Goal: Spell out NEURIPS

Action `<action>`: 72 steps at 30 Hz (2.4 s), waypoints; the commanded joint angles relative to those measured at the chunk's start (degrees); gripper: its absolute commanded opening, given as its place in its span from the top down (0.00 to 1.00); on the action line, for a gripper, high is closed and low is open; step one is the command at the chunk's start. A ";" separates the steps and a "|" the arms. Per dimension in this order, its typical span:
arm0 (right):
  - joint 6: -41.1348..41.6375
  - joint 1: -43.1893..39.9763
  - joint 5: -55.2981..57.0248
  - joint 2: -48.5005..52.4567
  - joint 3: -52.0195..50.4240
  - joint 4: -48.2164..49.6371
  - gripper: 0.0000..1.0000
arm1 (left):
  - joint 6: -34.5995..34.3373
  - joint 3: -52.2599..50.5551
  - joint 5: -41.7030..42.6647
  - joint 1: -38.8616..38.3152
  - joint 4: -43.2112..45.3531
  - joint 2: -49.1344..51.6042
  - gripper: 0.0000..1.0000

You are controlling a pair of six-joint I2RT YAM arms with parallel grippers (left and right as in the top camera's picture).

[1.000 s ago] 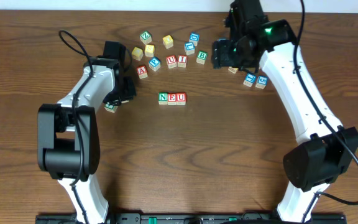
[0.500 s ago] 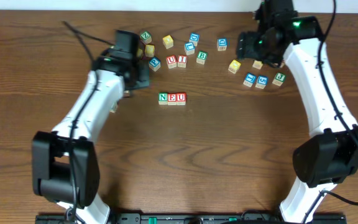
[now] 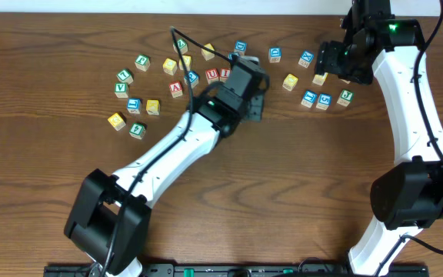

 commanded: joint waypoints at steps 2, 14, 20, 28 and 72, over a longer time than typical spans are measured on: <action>-1.36 -0.13 0.24 0.44 0.07 -0.26 0.21 | -1.75 0.83 -2.97 -0.57 -0.87 3.54 0.67; -1.33 0.59 0.24 0.44 0.07 -0.44 0.22 | -4.98 0.83 -2.95 -0.50 0.61 12.61 0.67; -1.31 0.76 0.24 0.44 0.07 -0.39 0.22 | -5.31 0.83 -2.95 -0.57 0.42 13.33 0.67; -1.33 0.96 0.22 0.44 0.07 -0.70 0.22 | -8.26 0.22 -2.97 -0.50 -0.44 13.38 0.66; -0.42 8.26 -9.55 0.50 -14.62 11.28 0.59 | -3.41 0.76 -0.35 17.09 -20.61 -13.79 0.60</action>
